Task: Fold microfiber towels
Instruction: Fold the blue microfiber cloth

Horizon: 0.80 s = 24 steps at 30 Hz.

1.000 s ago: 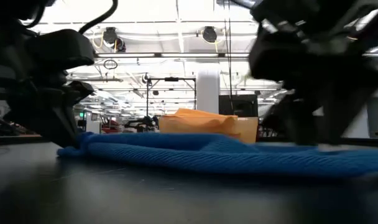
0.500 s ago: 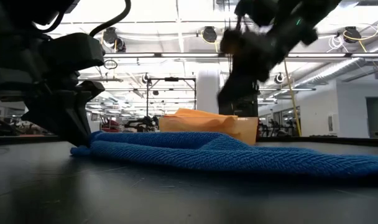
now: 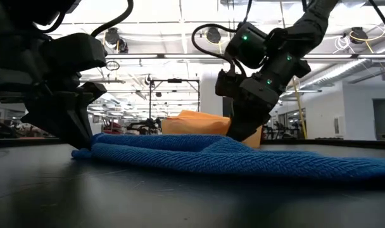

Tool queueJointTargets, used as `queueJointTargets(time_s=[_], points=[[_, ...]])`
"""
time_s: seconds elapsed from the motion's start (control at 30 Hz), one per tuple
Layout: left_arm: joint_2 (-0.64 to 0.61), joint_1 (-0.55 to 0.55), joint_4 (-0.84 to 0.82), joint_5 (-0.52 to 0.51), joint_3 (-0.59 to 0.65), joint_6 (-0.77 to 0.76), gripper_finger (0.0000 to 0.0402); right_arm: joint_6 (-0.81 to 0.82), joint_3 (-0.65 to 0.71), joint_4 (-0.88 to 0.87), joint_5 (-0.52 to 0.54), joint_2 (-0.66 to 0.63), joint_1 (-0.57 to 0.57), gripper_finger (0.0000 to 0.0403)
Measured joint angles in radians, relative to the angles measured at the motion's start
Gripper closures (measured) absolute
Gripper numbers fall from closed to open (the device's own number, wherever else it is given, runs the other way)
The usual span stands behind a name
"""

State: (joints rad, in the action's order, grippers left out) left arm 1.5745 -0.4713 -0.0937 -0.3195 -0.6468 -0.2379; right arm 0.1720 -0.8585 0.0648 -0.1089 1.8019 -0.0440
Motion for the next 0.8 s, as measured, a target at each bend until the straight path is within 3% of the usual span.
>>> queueJointTargets(time_s=[0.1,0.3,0.57,0.8], points=[[0.0,0.0,0.0,0.0,0.0,0.0,0.0398,-0.049,0.001,-0.01,0.06,-0.015,0.014,0.0278],[-0.028,0.0,-0.051,-0.03,-0.017,-0.001,0.0395,-0.076,0.008,-0.045,0.109,-0.123,0.03,0.0389],[-0.187,-0.045,-0.233,-0.149,-0.174,0.004,0.0399,-0.025,0.005,-0.03,0.117,-0.394,0.142,0.04],[-0.261,-0.162,-0.255,-0.223,-0.351,0.091,0.0399,-0.022,0.004,-0.01,0.295,-0.576,0.368,0.0402]])
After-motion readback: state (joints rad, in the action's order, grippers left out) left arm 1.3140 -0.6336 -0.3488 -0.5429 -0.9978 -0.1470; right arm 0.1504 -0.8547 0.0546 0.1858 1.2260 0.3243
